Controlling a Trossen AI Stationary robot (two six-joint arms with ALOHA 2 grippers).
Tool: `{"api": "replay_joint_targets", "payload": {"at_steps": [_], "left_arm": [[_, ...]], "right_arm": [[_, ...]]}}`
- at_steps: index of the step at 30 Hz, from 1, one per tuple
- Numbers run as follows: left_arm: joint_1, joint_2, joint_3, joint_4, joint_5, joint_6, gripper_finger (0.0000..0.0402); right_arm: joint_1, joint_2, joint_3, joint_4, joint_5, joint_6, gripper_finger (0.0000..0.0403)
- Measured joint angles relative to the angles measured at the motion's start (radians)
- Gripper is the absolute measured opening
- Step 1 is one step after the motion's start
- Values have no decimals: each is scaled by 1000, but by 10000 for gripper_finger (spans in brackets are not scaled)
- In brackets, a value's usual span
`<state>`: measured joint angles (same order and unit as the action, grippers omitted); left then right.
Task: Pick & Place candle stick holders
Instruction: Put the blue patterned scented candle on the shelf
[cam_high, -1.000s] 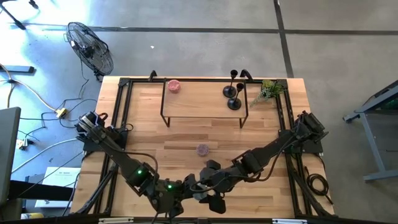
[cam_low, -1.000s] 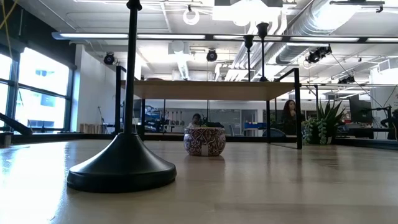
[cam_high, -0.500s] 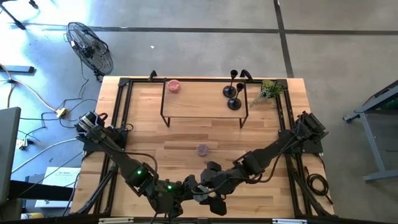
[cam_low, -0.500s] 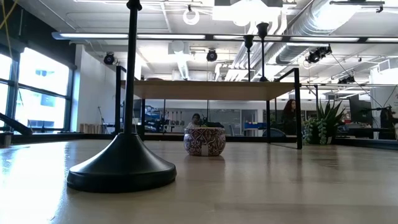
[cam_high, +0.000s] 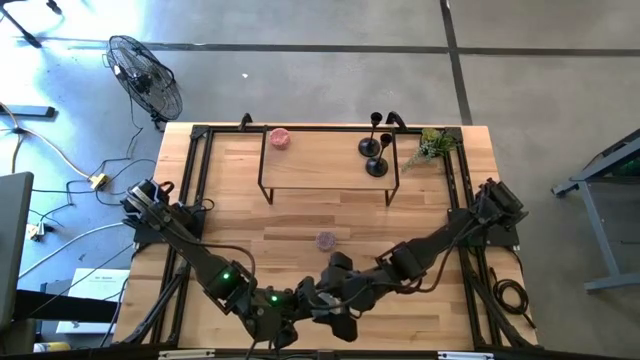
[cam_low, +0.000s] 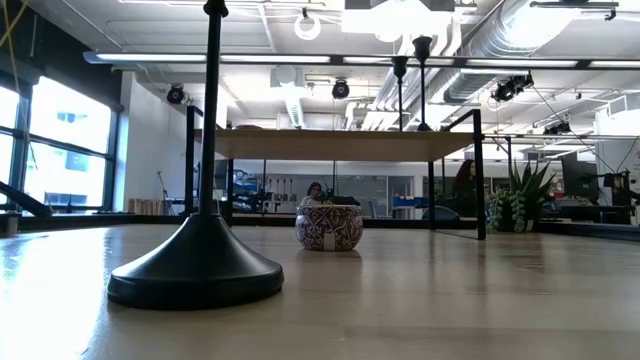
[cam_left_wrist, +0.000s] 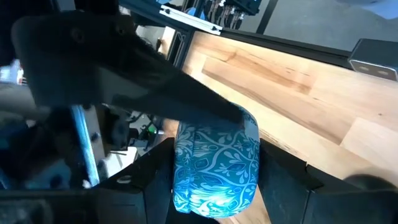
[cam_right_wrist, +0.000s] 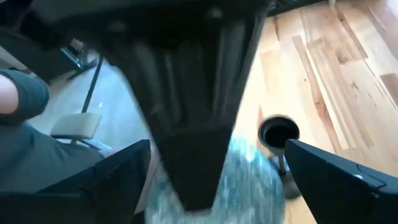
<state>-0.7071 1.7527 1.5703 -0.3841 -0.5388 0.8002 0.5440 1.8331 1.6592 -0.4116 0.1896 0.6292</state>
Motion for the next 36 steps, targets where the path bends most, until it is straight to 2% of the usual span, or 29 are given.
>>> {"api": "replay_joint_targets", "payload": {"at_steps": [6, 15, 21, 25, 28, 32, 34, 36], "left_arm": [[-8, 0, 0, -11, 0, -23, 191], [-35, 0, 0, -15, -119, -56, 191], [-35, 0, 0, -7, -300, -192, 191], [-35, 0, 0, -3, -436, -237, 191], [-35, 0, 0, 4, -582, -262, 191], [-34, 0, 0, -43, -859, -273, 191], [-33, -1, 0, -91, -942, -300, 191], [-33, -4, 0, -147, -980, -335, 191]], "right_arm": [[26, -51, 0, -52, 81, 21, 358], [97, -122, 0, -102, 210, 25, 357], [147, -136, 0, -151, 348, 42, 357], [171, -136, 0, -184, 398, 107, 357], [189, -136, 0, -207, 458, 153, 357], [208, -136, 0, -214, 532, 182, 357], [210, -136, 0, -214, 538, 182, 357], [210, -136, 0, -214, 537, 178, 357]]}}
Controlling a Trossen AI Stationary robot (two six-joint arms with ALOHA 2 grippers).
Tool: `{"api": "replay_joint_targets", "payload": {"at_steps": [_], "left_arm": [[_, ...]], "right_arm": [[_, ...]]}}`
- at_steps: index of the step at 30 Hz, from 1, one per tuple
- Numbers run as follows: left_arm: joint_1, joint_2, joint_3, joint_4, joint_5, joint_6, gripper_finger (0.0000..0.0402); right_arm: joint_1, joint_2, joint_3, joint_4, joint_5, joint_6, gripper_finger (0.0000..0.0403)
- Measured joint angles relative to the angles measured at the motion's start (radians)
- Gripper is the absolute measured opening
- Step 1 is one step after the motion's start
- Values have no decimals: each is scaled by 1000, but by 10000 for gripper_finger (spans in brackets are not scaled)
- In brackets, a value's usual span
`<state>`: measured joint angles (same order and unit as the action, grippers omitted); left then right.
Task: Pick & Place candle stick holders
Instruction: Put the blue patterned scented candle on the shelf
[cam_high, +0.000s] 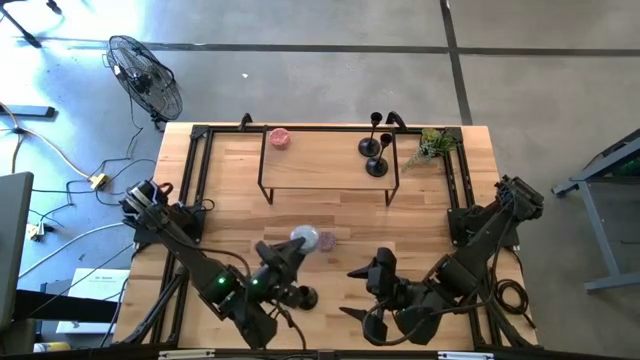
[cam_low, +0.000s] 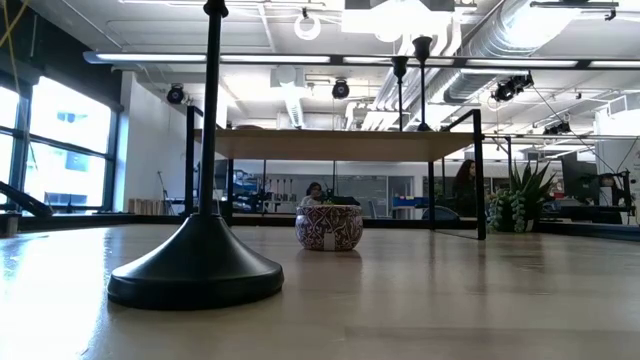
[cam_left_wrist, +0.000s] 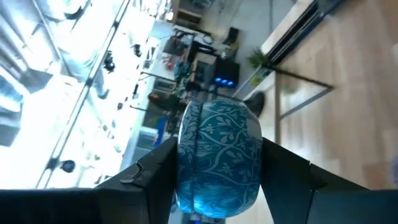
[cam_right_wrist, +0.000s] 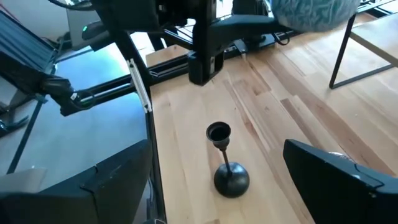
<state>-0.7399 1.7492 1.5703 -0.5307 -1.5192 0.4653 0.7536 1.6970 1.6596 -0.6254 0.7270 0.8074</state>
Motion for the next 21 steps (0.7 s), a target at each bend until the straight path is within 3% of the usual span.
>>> {"api": "replay_joint_targets", "payload": {"at_steps": [5, 15, 21], "left_arm": [[9, -18, 0, -166, -11, -149, 191], [73, -101, 0, -646, 34, -632, 191], [128, -102, 0, -866, 25, -838, 191]], "right_arm": [[0, 0, 0, 0, 0, -3, 357], [-1, 1, 0, 1, 4, -23, 357], [-8, 1, 0, 1, 9, -23, 357]]}}
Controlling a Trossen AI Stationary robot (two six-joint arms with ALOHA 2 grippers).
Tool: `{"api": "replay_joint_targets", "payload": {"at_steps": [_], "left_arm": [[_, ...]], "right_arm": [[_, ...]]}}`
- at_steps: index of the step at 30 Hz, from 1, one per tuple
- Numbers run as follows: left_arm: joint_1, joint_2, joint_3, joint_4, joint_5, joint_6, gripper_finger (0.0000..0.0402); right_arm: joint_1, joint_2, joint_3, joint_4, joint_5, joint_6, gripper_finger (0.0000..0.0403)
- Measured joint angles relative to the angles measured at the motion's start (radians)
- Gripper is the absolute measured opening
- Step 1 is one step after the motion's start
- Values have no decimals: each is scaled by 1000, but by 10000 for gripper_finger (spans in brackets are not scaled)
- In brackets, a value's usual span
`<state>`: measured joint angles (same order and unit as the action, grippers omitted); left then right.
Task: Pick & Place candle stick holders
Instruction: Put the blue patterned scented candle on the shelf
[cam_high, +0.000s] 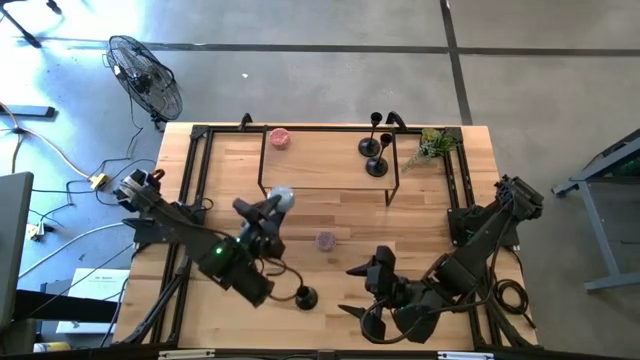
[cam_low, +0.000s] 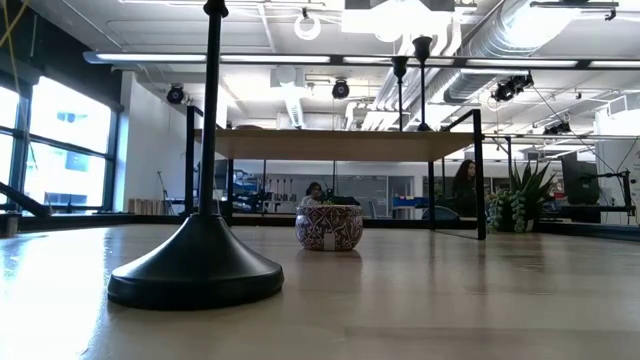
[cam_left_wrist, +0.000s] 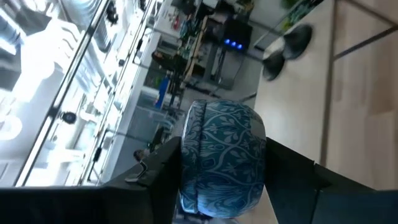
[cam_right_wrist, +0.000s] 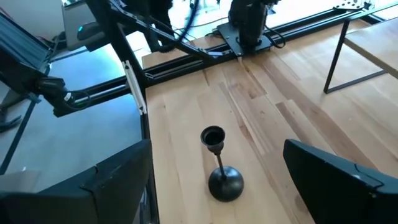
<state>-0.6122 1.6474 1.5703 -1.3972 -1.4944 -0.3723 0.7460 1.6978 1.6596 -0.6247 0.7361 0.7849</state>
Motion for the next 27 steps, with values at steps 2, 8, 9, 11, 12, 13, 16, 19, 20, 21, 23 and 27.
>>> {"api": "replay_joint_targets", "payload": {"at_steps": [2, 8, 9, 11, 12, 13, 16, 19, 20, 21, 23, 27], "left_arm": [[28, -1, -13, -23, -2, -40, 191], [126, -1, -73, -18, 8, -82, 191], [144, -1, -81, -14, 21, -100, 191], [178, -1, -90, -8, 40, -159, 191], [195, -1, -92, -4, 46, -193, 191], [212, -1, -92, -5, 46, -223, 191], [262, -1, -92, 7, 53, -282, 191], [313, -1, -92, 74, 53, -286, 191], [333, -1, -92, 103, 52, -273, 191], [352, -1, -92, 132, 52, -249, 191], [393, -1, -92, 190, 55, -167, 191], [468, -1, -92, 316, 105, 23, 191]], "right_arm": [[0, 0, 0, 0, 6, 0, 357], [0, 0, 0, 0, 16, 0, 357], [0, 0, 0, 0, 20, 0, 357], [0, 0, 0, 0, 25, 0, 357], [0, 0, 0, 0, 25, 1, 357], [0, 0, 0, 0, 25, 2, 357], [0, 0, 0, 0, 37, 1, 357], [0, 0, 0, 0, 82, 16, 357], [-1, 0, 0, 0, 97, 27, 357], [-5, 0, 0, 0, 109, 40, 357], [-13, 0, 0, 0, 112, 75, 357], [-37, 0, 0, 0, 77, 128, 357]]}}
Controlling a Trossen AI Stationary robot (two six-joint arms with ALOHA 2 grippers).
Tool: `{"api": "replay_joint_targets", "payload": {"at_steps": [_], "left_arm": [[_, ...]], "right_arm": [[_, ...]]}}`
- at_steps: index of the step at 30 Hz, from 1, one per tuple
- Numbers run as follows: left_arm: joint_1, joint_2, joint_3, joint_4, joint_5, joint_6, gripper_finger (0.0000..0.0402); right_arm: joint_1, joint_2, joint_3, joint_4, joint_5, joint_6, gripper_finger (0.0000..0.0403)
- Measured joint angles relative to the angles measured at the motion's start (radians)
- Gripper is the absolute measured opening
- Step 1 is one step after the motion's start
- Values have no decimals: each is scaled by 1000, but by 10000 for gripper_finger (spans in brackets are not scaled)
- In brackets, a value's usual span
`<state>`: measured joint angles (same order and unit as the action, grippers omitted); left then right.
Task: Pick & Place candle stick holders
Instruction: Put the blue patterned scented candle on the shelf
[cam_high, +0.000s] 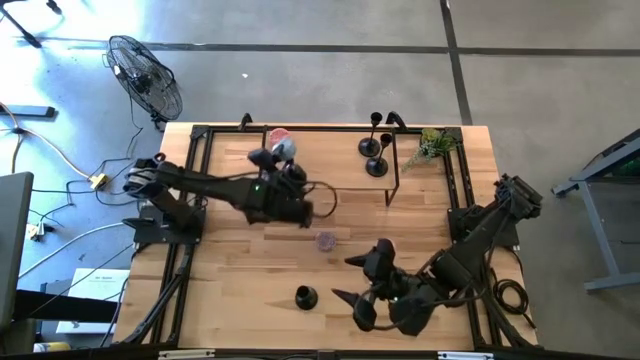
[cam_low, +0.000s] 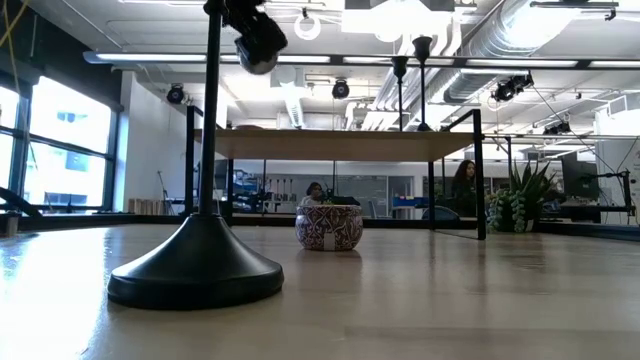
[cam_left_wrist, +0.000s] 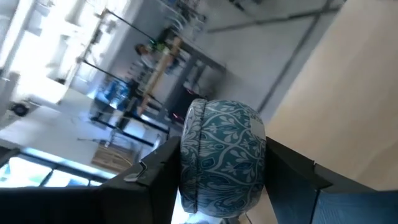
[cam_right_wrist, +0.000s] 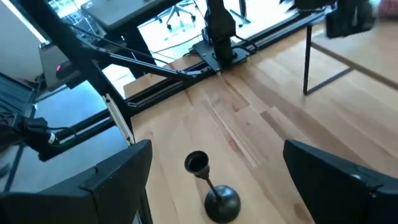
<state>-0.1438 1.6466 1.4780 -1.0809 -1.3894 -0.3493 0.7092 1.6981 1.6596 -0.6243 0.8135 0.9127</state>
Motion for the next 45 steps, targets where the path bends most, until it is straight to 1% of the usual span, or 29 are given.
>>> {"api": "replay_joint_targets", "payload": {"at_steps": [3, 6, 9, 15, 20, 23, 25, 37, 45], "left_arm": [[46, 0, 0, 106, 79, 145, 191], [74, 0, 0, 189, 162, 280, 191], [87, 13, 0, 216, 201, 347, 191], [88, 48, -1, 183, 211, 380, 191], [87, 88, -1, 173, 225, 392, 191], [87, 102, -1, 162, 259, 398, 191], [87, 112, 0, 172, 262, 398, 191], [87, 113, 0, 166, 277, 379, 191], [87, 134, 1, 155, 266, 378, 191]], "right_arm": [[-19, 0, 0, 0, -33, 4, 357], [-35, 1, 0, 0, -44, 4, 357], [-44, 1, 0, 0, -52, 4, 357], [-49, 1, 0, 0, -81, 12, 357], [-49, 1, 0, 0, -84, 31, 357], [-49, 1, 0, 3, -84, 42, 357], [-49, 1, 0, 3, -84, 55, 357], [-49, 1, 0, 0, -88, 50, 357], [-48, 1, 0, -1, -91, 49, 357]]}}
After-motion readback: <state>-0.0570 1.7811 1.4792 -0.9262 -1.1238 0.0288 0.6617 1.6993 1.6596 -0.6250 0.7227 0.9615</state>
